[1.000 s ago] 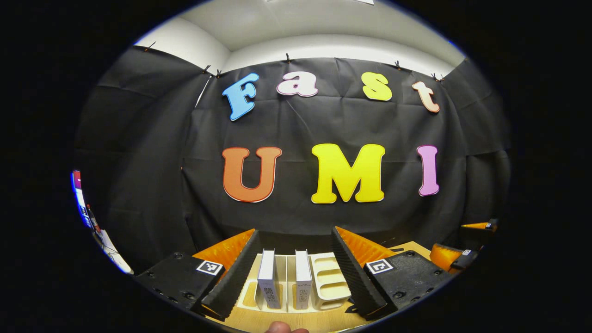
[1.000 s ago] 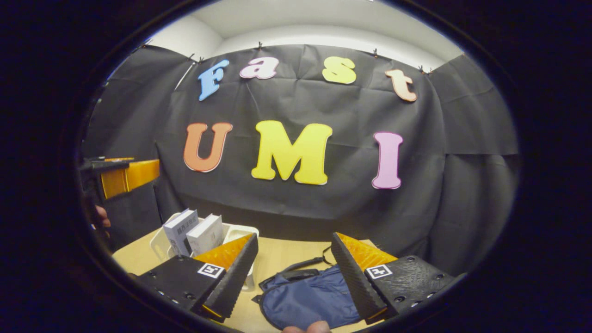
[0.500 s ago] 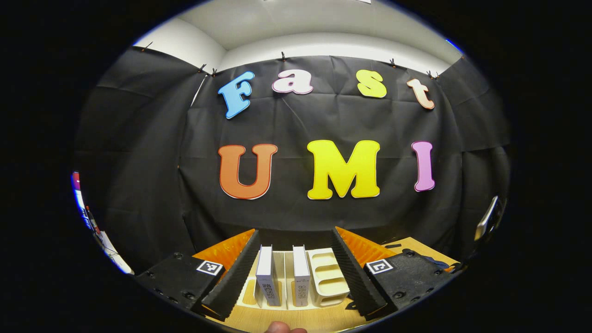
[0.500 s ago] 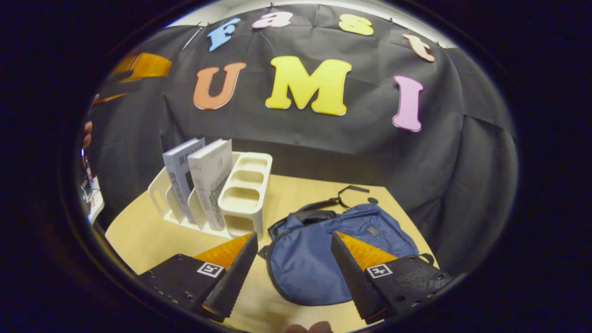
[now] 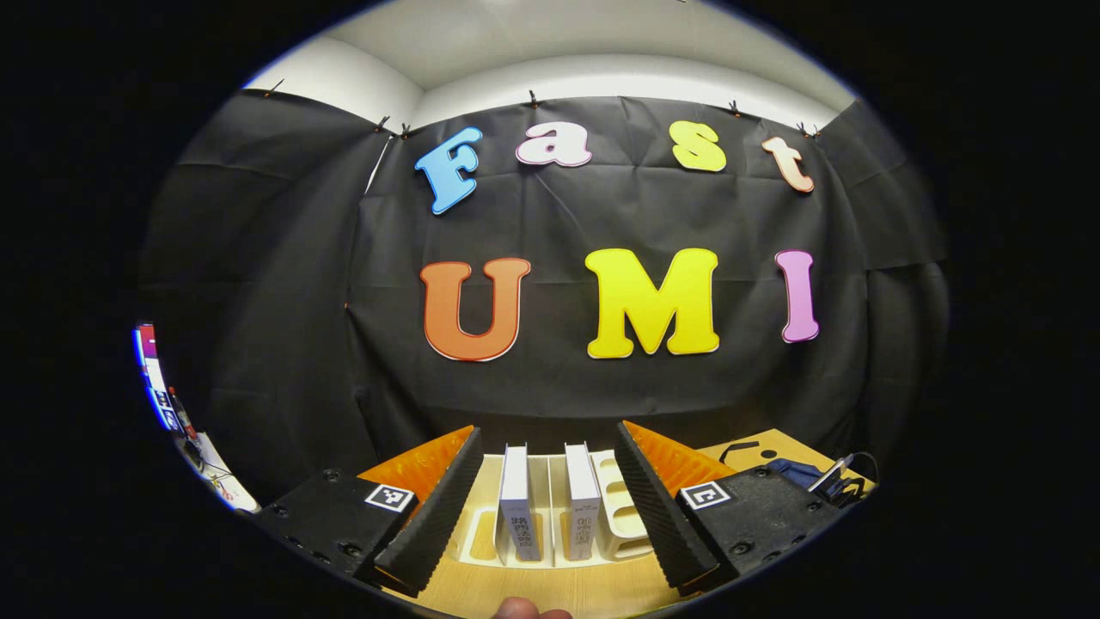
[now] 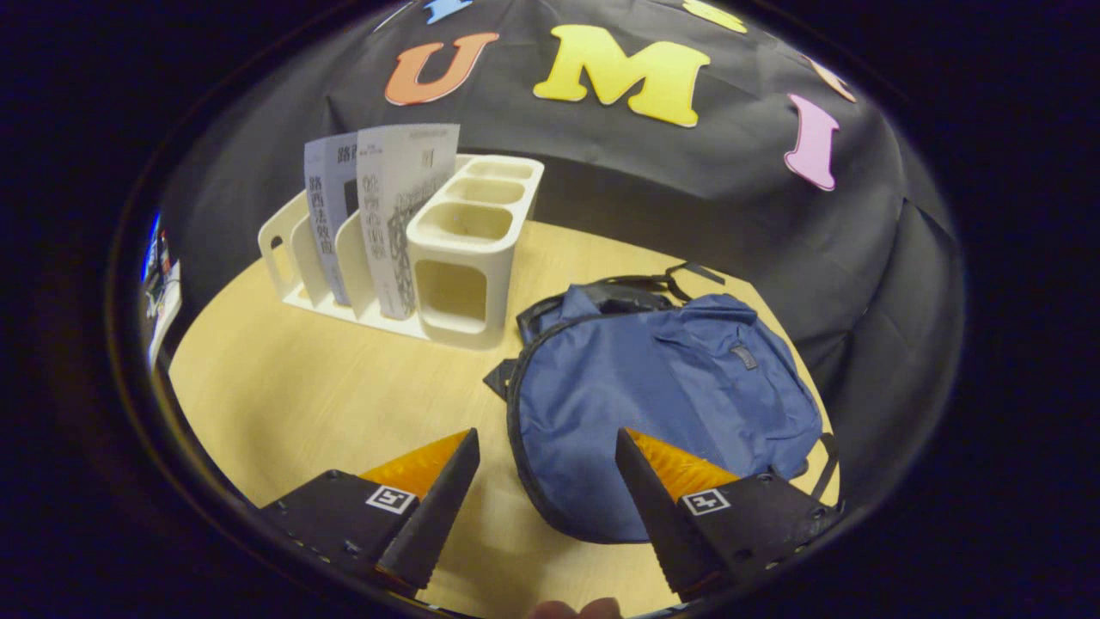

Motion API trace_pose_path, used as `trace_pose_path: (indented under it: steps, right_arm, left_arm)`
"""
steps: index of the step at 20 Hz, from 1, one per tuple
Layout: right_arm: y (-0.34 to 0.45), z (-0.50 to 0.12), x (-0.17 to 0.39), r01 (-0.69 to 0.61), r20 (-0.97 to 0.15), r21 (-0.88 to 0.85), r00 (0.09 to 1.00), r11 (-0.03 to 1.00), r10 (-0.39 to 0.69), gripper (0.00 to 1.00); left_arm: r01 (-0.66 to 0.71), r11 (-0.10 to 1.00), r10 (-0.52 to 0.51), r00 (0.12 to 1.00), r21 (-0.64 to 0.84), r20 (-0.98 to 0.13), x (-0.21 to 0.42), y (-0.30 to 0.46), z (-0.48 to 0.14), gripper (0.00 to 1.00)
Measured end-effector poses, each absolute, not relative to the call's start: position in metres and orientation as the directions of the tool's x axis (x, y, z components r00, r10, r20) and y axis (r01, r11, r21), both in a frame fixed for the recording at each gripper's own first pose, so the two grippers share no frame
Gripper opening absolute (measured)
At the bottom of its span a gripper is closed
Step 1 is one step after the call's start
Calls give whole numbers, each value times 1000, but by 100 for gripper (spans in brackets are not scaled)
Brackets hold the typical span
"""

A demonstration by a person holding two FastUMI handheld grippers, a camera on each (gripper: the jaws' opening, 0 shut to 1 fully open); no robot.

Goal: Open the schoolbag, grab two books from the bookshelf and put them into the schoolbag.

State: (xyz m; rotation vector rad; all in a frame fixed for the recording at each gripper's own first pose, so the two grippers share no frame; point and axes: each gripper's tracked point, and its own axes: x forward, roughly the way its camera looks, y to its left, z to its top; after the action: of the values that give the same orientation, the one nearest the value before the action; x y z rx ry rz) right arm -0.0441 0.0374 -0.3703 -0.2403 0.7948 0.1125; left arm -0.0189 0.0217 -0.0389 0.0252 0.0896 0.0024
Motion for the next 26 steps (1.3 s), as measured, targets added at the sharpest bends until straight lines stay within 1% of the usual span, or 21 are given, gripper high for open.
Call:
trace_pose_path:
  steps: [6, 9, 10, 14, 15, 16, 18, 21, 22, 23, 25, 26]
  right_arm:
    - [33, -410, -30, -168, -728, -258, 682, 951, -77, 96]
    - [28, -416, -19, -146, -711, -292, 695, 945, -112, 96]
    - [27, -418, -17, -135, -708, -292, 696, 947, -119, 99]
    - [23, -419, -8, -98, -688, -308, 710, 946, -150, 99]
    - [22, -419, -6, -97, -683, -316, 713, 944, -156, 96]
    - [21, -418, -4, -99, -681, -319, 716, 943, -155, 99]
    - [21, -417, -3, -101, -682, -315, 715, 944, -151, 98]
    - [25, -415, -3, -90, -705, -268, 697, 959, -132, 74]
    - [29, -415, -4, -97, -716, -243, 690, 965, -111, 49]
    - [34, -416, -5, -108, -729, -207, 680, 972, -79, 51]
    - [35, -415, -5, -103, -753, -159, 656, 982, -54, 13]
    - [36, -417, -8, -102, -763, -146, 645, 984, -46, 6]
  left_arm:
    - [-45, 998, 49, 993, 35, -104, -25, 43, -41, 96]
    - [-62, 997, 66, 991, 41, -113, -26, 50, -43, 96]
    - [-64, 997, 68, 991, 40, -115, -27, 52, -43, 96]
    - [-67, 997, 71, 990, 38, -123, -25, 54, -43, 96]
    - [-68, 997, 72, 990, 39, -121, -24, 55, -42, 96]
    - [-69, 997, 73, 990, 38, -118, -22, 55, -42, 96]
    - [-71, 997, 75, 990, 36, -117, -21, 56, -42, 96]
    - [-81, 996, 84, 989, 28, -121, -18, 59, -44, 96]
    - [-85, 996, 87, 988, 24, -124, -19, 60, -46, 96]
    - [-87, 996, 89, 988, 22, -128, -18, 60, -47, 96]
    - [-90, 996, 93, 987, 25, -134, -17, 62, -48, 96]
    - [-91, 995, 94, 986, 28, -137, -16, 63, -49, 96]
